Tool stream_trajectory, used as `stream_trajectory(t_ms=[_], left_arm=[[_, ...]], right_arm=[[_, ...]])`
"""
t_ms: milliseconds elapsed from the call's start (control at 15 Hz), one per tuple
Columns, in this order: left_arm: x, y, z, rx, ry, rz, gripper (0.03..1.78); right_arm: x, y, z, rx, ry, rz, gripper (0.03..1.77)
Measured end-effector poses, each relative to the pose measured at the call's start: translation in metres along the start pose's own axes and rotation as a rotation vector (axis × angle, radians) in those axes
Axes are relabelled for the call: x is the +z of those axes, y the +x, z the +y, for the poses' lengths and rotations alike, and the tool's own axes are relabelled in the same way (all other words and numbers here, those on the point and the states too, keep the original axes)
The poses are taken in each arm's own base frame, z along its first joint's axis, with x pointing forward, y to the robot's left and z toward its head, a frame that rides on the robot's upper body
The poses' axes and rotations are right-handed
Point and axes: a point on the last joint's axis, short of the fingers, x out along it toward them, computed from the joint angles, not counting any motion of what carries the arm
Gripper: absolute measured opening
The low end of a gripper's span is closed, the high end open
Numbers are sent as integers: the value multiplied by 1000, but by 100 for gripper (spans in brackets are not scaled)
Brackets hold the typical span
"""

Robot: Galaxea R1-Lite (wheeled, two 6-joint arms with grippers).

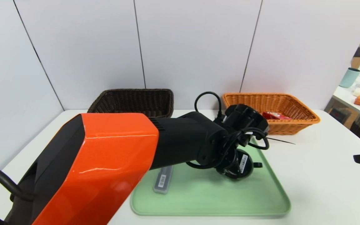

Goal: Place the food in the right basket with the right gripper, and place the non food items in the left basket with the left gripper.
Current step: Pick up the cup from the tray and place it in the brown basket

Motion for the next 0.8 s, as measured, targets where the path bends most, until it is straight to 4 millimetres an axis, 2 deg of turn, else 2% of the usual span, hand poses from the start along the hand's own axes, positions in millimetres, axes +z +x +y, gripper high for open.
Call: stream_trajectory(t_ms=[333,533,667,800], left_arm=[[2,-5,1,-9,-5,-3,10],[13,-22,6,-25,-22,-41,10],[28,-44,20,-25,-63,-94,10],[50,-72,57,2,-138,-165,10]], right_arm=[[-2,2,0,0,-2,9,170],[-2,2,0,0,-1,9,170],[-3,2,0,-1,-1,11,170],[-4,2,0,-2,3,15,170]])
